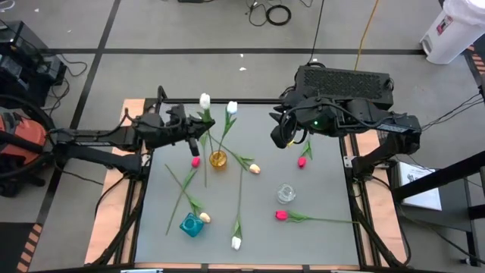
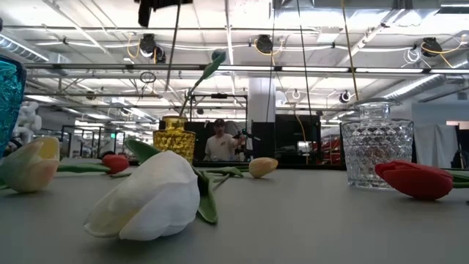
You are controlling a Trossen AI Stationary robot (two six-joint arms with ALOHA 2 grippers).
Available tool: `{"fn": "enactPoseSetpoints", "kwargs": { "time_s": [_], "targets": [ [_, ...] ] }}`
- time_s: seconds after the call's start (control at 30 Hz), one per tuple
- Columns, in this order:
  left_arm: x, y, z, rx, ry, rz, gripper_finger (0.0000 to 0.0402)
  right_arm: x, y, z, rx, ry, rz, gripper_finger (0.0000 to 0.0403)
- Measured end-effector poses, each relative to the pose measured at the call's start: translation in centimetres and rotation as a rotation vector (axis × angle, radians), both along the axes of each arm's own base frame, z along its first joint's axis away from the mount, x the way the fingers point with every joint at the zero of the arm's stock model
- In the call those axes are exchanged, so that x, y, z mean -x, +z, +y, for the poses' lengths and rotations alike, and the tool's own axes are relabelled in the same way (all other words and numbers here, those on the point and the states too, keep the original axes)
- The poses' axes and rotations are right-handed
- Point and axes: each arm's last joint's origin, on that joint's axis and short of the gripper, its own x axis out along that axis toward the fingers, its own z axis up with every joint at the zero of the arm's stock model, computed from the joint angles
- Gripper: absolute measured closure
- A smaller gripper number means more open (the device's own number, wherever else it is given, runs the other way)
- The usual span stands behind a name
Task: Sort flowers into vase by color
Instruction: Put the top white tulip into the yellow vase
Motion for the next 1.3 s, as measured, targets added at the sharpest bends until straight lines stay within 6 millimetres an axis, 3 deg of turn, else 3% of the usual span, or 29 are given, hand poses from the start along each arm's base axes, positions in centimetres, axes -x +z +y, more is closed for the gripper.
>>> {"fn": "enactPoseSetpoints", "kwargs": {
  "time_s": [0.23,0.7,1.3],
  "targets": [
    [-0.1,-1.6,0.5,-0.002,0.027,0.007,0.0391,0.0,0.0,0.0,0.010,-0.016,0.000,0.0309],
    [0.1,-1.6,1.9,-0.031,0.051,0.004,0.0391,-0.1,0.2,0.0,0.001,-0.019,-0.033,0.0309],
    [-1.9,-3.0,2.2,-0.019,0.014,0.039,0.0391,-0.2,0.2,0.0,-0.017,-0.029,-0.044,0.0309]
  ]
}}
